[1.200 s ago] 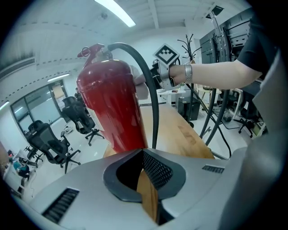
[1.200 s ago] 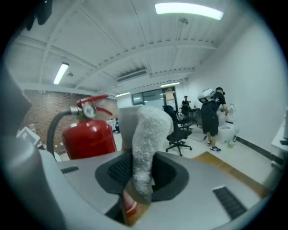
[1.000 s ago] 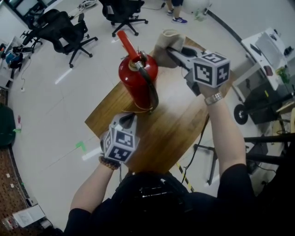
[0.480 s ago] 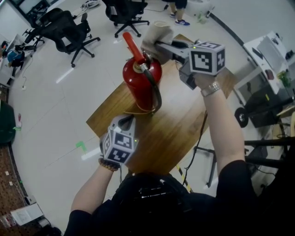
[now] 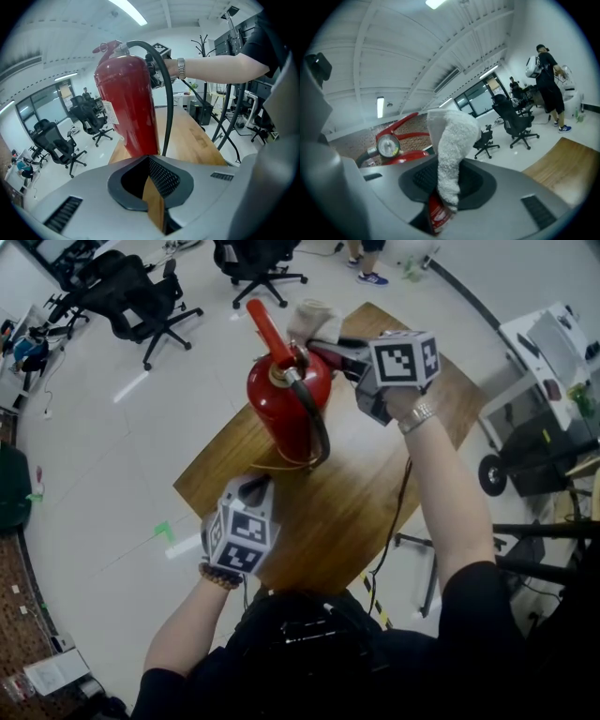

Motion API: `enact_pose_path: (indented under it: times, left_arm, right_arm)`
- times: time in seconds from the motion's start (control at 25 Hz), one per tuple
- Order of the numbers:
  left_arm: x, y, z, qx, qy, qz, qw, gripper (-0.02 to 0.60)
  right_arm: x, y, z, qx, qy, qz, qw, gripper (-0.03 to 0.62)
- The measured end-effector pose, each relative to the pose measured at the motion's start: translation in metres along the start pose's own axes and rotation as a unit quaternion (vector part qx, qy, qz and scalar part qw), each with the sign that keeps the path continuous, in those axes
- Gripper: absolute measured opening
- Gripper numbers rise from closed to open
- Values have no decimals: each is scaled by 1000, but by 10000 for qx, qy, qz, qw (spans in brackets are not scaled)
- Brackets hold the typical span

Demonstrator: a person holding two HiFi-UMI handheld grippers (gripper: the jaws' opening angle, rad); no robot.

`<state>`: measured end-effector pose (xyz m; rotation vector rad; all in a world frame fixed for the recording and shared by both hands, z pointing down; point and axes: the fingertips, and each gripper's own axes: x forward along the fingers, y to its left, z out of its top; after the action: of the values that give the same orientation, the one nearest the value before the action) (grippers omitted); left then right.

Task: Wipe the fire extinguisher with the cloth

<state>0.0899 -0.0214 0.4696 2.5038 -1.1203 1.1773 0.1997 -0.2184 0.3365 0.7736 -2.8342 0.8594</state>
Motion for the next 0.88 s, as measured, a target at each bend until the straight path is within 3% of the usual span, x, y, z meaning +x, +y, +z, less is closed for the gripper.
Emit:
enact_pose_path:
  times: [0.44, 0.88]
  left_arm:
    - [10, 4, -15, -64, 186, -17, 9998, 0]
    - [27, 2, -16, -5, 305, -104, 9995, 0]
  right_arm:
    - [18, -43, -61, 768, 236, 259, 9964, 107]
    - [33, -91, -138, 1672, 544, 17, 9844, 107]
